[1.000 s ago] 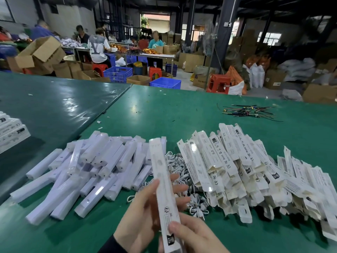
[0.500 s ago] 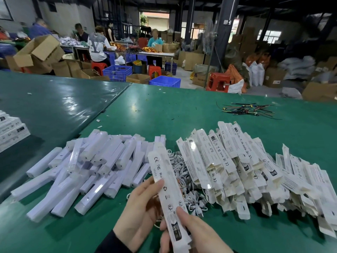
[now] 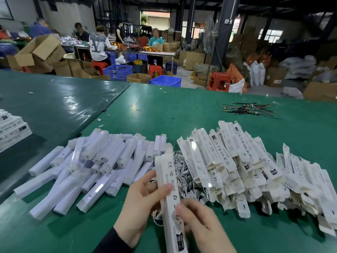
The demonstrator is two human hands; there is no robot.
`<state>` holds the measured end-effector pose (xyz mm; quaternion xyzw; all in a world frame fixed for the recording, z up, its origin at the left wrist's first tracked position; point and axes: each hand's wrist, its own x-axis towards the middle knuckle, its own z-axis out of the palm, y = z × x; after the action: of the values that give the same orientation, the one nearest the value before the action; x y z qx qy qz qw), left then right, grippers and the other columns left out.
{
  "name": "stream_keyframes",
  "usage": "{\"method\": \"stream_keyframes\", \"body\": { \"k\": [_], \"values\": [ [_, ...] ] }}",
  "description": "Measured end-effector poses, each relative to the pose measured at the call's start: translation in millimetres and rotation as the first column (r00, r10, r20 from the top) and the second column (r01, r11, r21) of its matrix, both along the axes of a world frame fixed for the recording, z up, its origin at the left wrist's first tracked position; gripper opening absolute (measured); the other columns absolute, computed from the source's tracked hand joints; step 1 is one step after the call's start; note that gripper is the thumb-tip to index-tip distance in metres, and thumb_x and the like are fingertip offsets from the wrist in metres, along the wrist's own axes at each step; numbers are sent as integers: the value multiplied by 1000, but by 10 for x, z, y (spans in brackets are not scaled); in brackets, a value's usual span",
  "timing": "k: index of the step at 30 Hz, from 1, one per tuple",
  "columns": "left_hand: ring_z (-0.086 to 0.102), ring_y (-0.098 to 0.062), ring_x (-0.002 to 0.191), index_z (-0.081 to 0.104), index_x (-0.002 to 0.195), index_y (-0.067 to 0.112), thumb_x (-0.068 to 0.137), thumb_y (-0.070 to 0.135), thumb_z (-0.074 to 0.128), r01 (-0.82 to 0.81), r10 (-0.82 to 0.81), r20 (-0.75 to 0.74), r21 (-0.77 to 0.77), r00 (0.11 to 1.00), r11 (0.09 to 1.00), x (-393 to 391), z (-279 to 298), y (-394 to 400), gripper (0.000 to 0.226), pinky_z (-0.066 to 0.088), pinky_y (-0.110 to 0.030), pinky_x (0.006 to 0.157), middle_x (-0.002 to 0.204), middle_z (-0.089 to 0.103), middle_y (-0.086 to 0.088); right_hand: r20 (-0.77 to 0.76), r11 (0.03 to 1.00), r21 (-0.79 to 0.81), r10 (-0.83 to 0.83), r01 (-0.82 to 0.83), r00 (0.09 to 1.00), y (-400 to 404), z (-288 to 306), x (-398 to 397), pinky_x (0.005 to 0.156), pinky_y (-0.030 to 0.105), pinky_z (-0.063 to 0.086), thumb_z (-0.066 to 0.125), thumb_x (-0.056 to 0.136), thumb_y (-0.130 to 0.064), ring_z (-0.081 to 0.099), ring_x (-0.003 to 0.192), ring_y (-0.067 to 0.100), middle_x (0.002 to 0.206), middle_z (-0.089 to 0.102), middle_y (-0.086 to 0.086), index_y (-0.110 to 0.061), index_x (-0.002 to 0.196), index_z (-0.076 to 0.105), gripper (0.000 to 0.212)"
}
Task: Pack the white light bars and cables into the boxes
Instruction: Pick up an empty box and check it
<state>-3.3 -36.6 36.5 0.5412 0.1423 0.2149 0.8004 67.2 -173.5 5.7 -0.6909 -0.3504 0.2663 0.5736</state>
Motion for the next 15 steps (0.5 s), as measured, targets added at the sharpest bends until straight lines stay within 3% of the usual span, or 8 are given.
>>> {"method": "stream_keyframes", "body": {
  "k": [1, 3, 6, 8, 12, 15],
  "values": [
    [73, -30, 83, 60, 121, 13, 69, 19, 86, -15, 15, -2, 105, 1000, 994, 12, -20, -22, 58, 58, -30, 66, 98, 75, -17, -46, 991, 110, -67, 72, 997, -76, 155, 138, 68, 21, 54, 68, 79, -51, 69, 81, 6, 94, 72, -9, -30, 102, 66, 31],
    [73, -32, 83, 52, 126, 27, 66, 27, 88, -3, 9, -24, 239, 1000, 971, 15, -48, -83, 70, 58, -32, 67, 98, 76, -12, 50, 963, 141, -238, 229, 970, -95, 317, 97, 69, 27, 57, 71, 78, -46, 68, 84, 10, 103, 69, -10, -35, 113, 58, 39],
    [67, -31, 66, 52, 123, 48, 63, 33, 84, 34, -21, -40, 379, 999, 925, 15, -96, -224, 69, 52, -33, 58, 89, 74, -9, 118, 943, 261, -241, 204, 963, -145, 240, 143, 67, 28, 58, 70, 78, -40, 68, 84, 13, 103, 69, -9, -48, 120, 55, 45],
    [65, -24, 62, 53, 120, 52, 65, 27, 81, 59, -43, -48, 397, 998, 916, 20, -122, -292, 66, 47, -29, 55, 86, 71, -6, 126, 951, 235, -234, 200, 964, -153, 246, 164, 65, 26, 56, 70, 79, -34, 69, 82, 16, 96, 72, -4, -46, 114, 62, 38],
    [54, -24, 57, 56, 125, 45, 67, 26, 84, 142, -135, -44, 325, 990, 935, 24, -119, -229, 67, 42, -33, 59, 81, 60, -4, -89, 945, 256, -188, 205, 978, -141, 276, 219, 77, 35, 59, 70, 81, -24, 71, 89, 24, 97, 75, 6, -29, 111, 67, 30],
    [61, -26, 64, 58, 121, 39, 69, 26, 85, 211, -205, -50, 257, 977, 943, 24, -102, -155, 60, 49, -42, 66, 85, 66, -3, -222, 949, 276, -91, 152, 971, -171, 320, 263, 75, 31, 59, 71, 85, -15, 72, 86, 22, 95, 75, 11, -11, 111, 63, 27]
  ]
}}
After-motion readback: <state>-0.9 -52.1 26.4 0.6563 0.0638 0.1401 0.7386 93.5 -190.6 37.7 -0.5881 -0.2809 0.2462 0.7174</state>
